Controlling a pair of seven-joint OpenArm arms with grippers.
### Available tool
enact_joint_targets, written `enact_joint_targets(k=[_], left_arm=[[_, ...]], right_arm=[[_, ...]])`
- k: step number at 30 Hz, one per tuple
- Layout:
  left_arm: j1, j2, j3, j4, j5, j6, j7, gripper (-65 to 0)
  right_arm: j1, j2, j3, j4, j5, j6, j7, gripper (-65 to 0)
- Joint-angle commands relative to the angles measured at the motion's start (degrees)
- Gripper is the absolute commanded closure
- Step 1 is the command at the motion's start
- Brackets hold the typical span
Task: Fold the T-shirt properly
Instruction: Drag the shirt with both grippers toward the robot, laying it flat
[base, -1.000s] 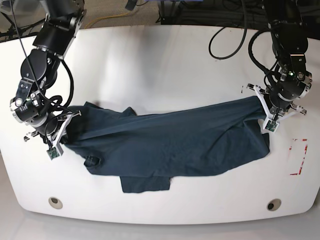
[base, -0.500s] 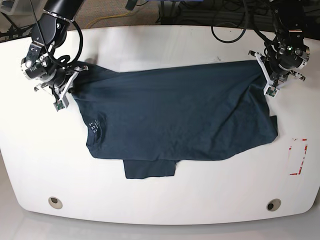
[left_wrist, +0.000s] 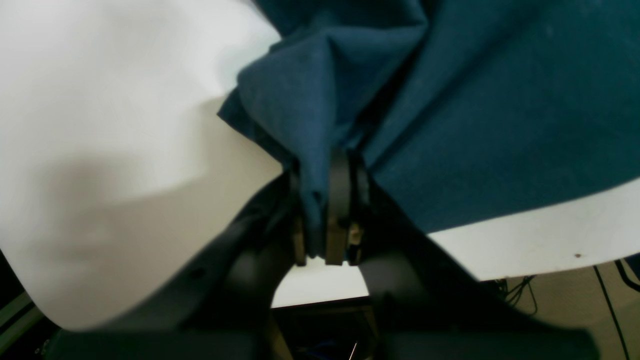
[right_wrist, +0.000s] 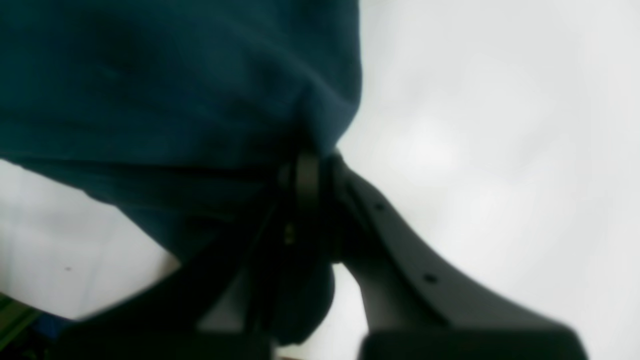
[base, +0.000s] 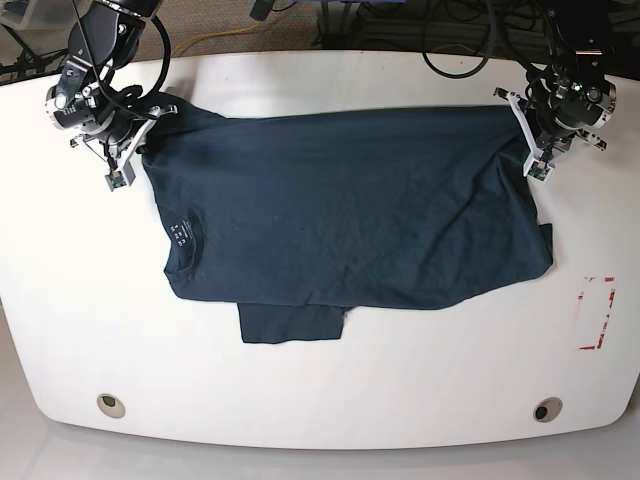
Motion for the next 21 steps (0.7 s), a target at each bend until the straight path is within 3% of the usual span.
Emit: enact_joint_targets(k=[1,3,7,9,11,14,21], left_arm=[[-0.3,-0.9,-0.6,1.0,1.6,0.4,0.2,-1.3],[-0.3,-0.9,-0.6,1.0,1.5,0.4,0.2,-6.3],[0.8,-0.9,-0.6,1.0,1.2,-0.3,0.2,-31.7],[1.1,-0.9,-0.7,1.0,1.2,-3.7,0.2,-44.4],[1.7,-0.9,-2.0,1.0,1.3,-8.5,0.2,-51.5],[3.2,-0.7,-7.7,1.0,1.3,-15.5,0.2,-51.7],[2.2,-0.5,-19.3,0.7,0.8,-15.5,0.2,-51.7]], right_arm=[[-0.4,1.0,0.4,1.2,-0.7,-0.3,0.8,0.0],[-0.5,1.0,0.4,1.2,-0.7,-0.3,0.8,0.0],[-0.6,0.8,0.4,1.2,-0.7,-0.3,0.8,0.0],[-0.6,0.7,0.4,1.2,-0.7,-0.3,0.8,0.0],[-0.6,0.7,0.3,1.2,-0.7,-0.3,0.8,0.0],[-0.5,0.7,0.2,1.2,-0.7,-0.3,0.8,0.0],[-0.4,0.7,0.2,1.0,-0.6,-0.3,0.9,0.0]])
